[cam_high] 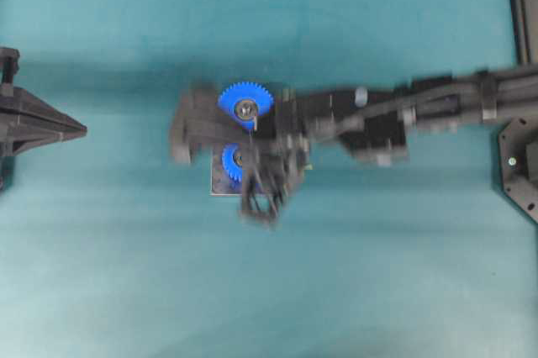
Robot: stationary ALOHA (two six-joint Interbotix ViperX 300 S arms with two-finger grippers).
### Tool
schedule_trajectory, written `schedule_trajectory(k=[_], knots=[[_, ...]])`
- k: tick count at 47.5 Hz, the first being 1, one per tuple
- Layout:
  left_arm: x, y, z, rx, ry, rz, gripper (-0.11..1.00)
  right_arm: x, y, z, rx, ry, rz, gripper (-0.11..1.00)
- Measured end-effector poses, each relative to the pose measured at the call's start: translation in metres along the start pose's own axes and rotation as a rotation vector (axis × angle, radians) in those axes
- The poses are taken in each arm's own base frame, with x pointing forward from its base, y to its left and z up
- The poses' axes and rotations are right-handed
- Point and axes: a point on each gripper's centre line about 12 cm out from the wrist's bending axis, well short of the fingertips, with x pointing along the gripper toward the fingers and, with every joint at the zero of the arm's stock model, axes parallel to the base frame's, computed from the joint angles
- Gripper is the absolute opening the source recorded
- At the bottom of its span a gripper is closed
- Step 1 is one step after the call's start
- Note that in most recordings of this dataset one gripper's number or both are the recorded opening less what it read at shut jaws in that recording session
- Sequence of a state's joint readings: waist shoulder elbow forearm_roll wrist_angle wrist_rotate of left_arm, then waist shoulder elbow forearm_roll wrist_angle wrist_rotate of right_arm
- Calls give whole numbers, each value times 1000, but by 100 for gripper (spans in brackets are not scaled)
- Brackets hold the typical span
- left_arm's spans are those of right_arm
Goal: Fit the small gear onto the shaft.
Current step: 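Lower the gear onto the shaft, meshing it with the large gear, then open the right gripper and release the seated gear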
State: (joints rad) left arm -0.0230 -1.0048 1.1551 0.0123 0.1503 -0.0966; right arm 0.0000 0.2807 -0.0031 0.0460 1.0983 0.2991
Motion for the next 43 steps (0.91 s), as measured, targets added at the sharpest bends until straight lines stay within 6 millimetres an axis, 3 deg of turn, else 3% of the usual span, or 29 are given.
schedule_trajectory(k=[4,14,24,37,43], knots=[[0,0,0,-2,2,0,0,-2,-13,9,15,-27,-17,-1],[0,0,0,-2,0,0,0,21,-31,22,48,-41,-34,-1],[0,0,0,-2,2,0,0,29,-30,21,44,-22,-34,-1],[0,0,-1,-2,3,0,0,32,-27,-4,49,59,-29,-1],[0,0,-1,0,2,0,0,29,-6,-26,35,107,10,-1]])
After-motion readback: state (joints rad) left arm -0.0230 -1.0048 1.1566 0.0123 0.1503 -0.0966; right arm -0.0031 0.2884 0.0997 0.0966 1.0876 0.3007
